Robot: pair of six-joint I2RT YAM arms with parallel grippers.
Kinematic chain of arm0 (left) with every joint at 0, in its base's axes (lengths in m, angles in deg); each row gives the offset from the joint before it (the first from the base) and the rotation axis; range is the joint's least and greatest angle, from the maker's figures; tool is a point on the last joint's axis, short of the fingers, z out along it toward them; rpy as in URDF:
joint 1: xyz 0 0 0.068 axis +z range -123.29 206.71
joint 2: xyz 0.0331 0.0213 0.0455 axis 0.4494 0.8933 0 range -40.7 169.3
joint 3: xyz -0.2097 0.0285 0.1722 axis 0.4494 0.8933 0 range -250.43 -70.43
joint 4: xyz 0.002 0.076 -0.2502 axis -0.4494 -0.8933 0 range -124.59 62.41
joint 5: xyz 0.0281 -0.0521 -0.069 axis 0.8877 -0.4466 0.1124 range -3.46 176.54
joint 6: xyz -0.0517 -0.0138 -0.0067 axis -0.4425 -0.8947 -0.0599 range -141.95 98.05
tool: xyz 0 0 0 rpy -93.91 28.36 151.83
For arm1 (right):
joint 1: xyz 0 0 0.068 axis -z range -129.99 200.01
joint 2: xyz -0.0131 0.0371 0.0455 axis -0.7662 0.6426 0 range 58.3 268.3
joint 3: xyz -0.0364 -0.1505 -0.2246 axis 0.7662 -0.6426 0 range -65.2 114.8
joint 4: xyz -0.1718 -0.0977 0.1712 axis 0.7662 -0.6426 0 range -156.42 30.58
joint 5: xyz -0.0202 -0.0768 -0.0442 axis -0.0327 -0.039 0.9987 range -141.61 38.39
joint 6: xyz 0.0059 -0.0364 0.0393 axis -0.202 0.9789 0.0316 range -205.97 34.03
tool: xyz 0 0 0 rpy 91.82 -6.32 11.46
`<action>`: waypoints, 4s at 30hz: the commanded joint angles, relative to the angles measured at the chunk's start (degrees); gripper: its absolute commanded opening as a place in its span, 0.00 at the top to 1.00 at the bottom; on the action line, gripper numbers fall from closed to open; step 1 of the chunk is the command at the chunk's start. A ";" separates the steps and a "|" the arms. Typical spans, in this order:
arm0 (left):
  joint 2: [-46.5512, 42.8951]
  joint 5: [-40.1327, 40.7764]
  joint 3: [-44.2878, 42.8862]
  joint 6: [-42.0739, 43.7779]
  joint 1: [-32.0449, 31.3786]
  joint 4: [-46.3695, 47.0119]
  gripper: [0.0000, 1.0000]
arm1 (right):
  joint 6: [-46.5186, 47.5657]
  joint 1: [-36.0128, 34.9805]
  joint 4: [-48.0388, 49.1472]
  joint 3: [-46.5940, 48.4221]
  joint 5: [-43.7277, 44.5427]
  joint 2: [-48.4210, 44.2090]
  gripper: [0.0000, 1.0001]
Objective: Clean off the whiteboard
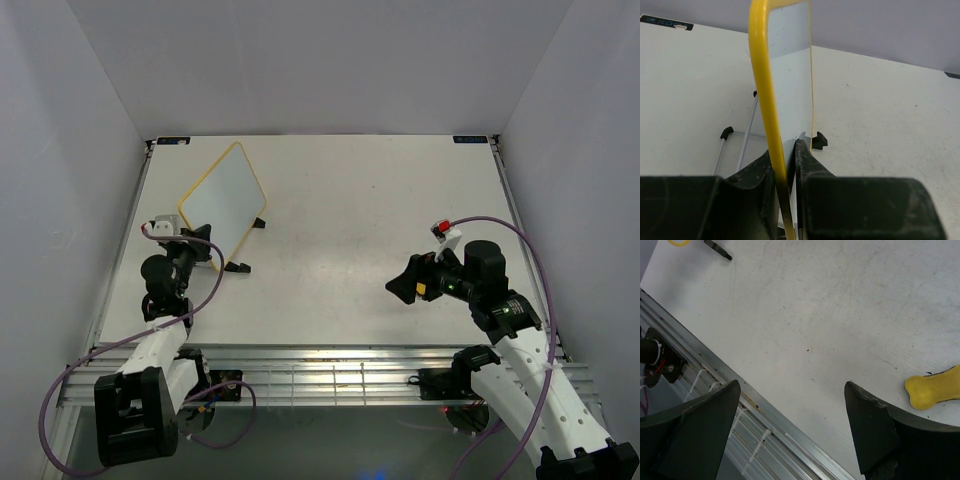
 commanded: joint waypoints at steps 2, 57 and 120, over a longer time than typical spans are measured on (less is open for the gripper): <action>-1.12 7.76 2.68 -4.51 1.07 -8.62 1.00 | 0.57 0.13 2.89 0.50 -0.91 -0.55 0.10; -18.26 29.99 11.31 -6.56 -6.84 -20.66 0.84 | 0.22 0.13 2.80 0.67 -3.46 -6.70 0.10; -29.60 42.56 4.19 -22.72 -16.85 -34.61 1.00 | 1.45 -2.68 3.24 -0.12 -1.09 -10.48 0.10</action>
